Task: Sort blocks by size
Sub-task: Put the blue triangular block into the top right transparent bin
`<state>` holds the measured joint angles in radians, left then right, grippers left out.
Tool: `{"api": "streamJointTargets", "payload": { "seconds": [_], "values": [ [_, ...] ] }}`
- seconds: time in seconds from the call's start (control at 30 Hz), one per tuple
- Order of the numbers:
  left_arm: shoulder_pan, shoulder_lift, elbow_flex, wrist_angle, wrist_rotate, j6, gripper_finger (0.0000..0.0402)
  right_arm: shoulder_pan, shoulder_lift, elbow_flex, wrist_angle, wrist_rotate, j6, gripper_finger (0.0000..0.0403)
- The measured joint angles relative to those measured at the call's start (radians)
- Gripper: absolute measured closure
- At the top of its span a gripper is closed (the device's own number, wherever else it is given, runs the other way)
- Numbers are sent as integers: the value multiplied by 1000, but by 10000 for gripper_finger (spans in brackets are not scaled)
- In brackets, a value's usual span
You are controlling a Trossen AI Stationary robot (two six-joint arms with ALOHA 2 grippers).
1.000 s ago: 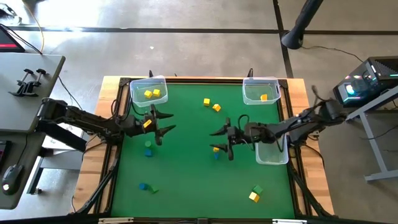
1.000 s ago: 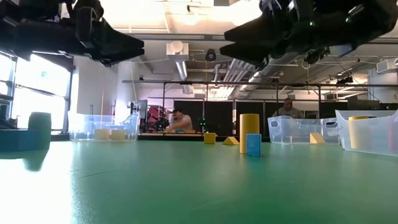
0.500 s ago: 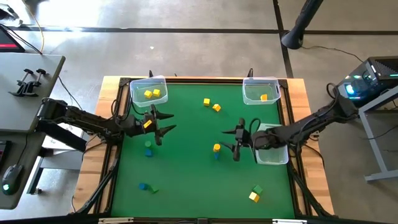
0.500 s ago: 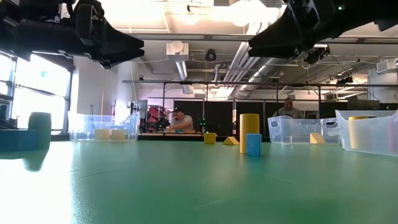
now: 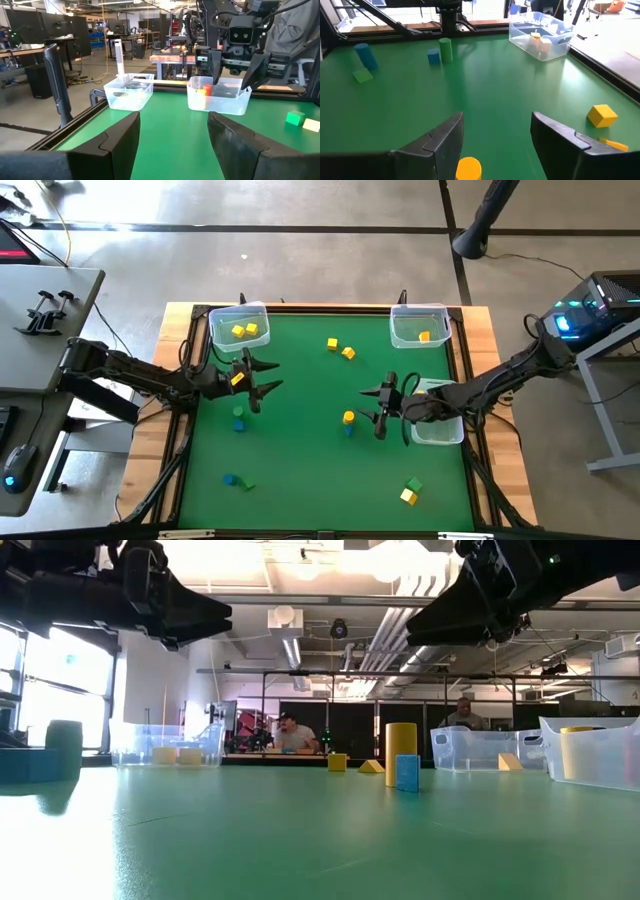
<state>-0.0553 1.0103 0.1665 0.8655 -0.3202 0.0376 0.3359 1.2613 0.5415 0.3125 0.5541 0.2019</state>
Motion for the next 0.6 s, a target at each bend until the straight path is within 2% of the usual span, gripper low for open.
{"api": "streamJointTargets", "payload": {
  "seconds": [0.17, 0.3, 0.6],
  "values": [
    [4, 0, 0, -1, -2, 0, 184, 0, 0, 0, -27, 31, 8, 182],
    [3, 0, 0, -9, -2, -9, 184, 7, 0, 0, -73, 24, 114, 182],
    [3, 0, 0, -35, -1, -37, 184, 137, 0, 0, -195, 3, 327, 182]
  ]
}}
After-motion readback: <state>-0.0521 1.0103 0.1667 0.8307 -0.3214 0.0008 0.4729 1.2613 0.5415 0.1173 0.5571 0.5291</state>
